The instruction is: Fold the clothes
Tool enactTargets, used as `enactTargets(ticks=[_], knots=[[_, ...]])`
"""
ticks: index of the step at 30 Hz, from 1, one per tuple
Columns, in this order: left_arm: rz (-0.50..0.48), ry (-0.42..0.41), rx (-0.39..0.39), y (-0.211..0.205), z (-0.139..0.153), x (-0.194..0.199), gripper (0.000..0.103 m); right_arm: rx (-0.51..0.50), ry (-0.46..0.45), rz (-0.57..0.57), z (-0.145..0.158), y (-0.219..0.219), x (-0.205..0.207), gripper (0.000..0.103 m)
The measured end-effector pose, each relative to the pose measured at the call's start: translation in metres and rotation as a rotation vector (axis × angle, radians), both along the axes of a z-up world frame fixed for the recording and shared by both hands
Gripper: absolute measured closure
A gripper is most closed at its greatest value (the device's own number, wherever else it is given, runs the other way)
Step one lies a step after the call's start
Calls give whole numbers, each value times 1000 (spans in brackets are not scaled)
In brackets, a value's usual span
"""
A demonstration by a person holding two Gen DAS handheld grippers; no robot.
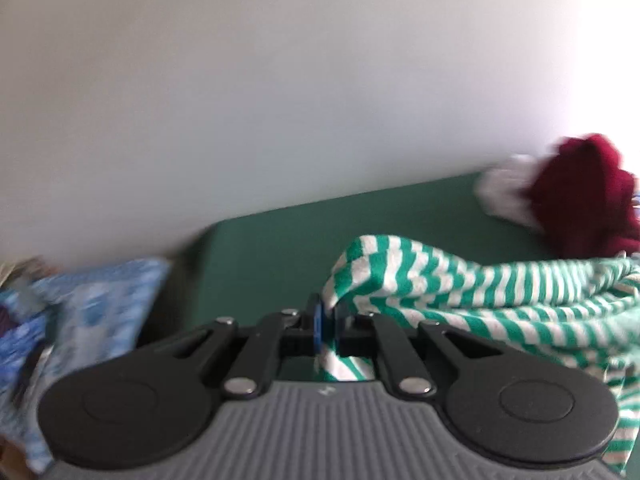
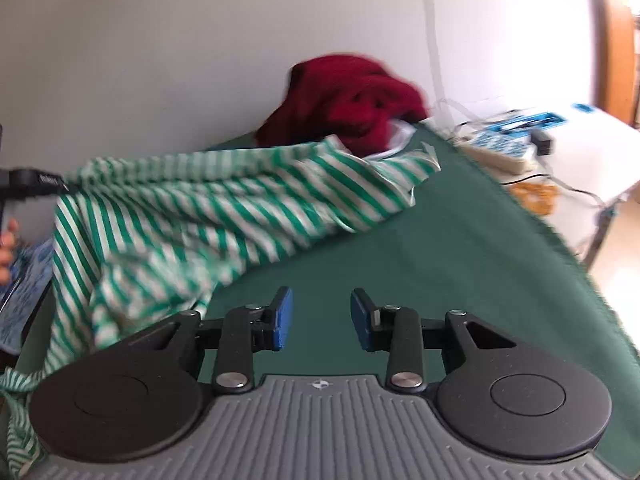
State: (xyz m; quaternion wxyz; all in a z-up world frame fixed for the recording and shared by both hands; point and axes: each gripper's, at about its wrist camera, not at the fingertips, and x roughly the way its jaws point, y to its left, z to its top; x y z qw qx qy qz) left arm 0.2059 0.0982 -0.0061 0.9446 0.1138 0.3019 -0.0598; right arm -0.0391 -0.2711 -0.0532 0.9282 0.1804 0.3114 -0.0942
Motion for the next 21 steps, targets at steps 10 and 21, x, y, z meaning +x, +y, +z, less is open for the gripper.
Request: enactTargets(ticks=[10,21], knots=[[252,152,175,96,-70,-40,85,86,116,173,-21,48,60,60],[46,168,76,113,-61,-173,40,244,148,208,-31,95,106,44]])
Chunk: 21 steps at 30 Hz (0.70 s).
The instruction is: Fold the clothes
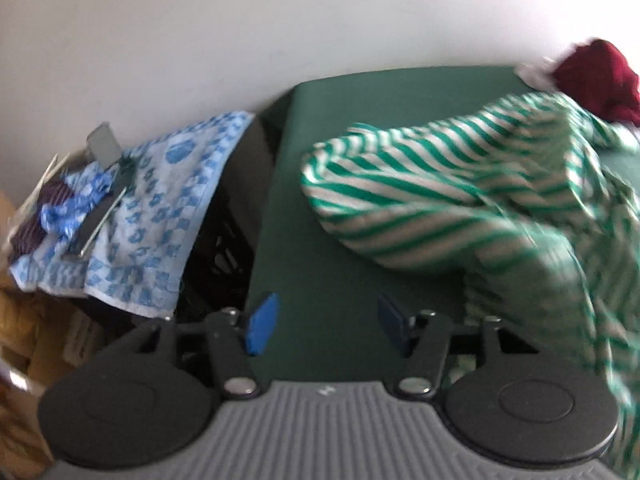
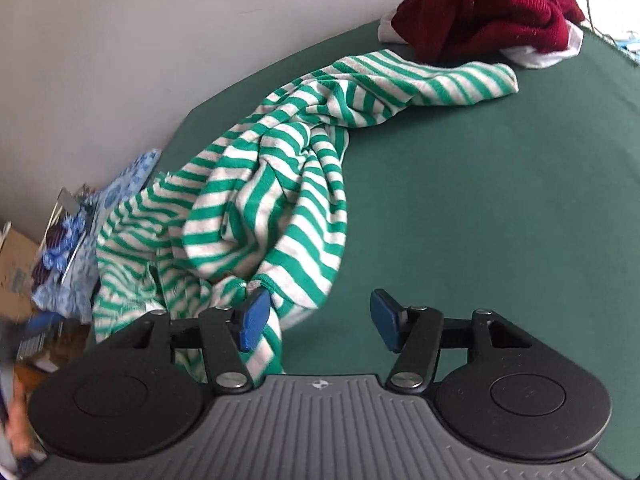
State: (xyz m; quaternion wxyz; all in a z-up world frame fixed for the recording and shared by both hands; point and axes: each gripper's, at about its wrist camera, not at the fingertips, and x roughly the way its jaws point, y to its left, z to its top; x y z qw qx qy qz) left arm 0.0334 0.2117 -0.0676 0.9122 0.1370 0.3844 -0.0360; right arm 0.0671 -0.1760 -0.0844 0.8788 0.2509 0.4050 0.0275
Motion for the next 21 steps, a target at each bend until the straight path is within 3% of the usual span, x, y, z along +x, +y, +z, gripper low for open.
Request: enactTargets(ticks=[5,9,12,13,14,15,16,21], knots=[[-78,28,-15,0,-6,-19,36,118,-26,-120,3,-6,-2,48],[-120,58,-29,2,-14,-25,33,89,-76,-152,10,1,-3,47],[-153,58,-56,-4,-17,-27,31,9,-76,-130,9,18,4,46],[-159,69,-49,-7,-21,-27,37,-26,-67,-118,6,24,8,50],[-166,79,-42,-11,-25,-27,48,-60,-47,-115,1,28,13,74],[-173,89,-36,-15,-29,-27,80,-61,-43,-126,-2,27,14,92],[-179,106,-27,-17,-34,-28,99,-64,-40,-139,-4,27,14,93],[-235,120,-47,-11,-34,-45,100,-160,-123,-257,24,10,-26,96]])
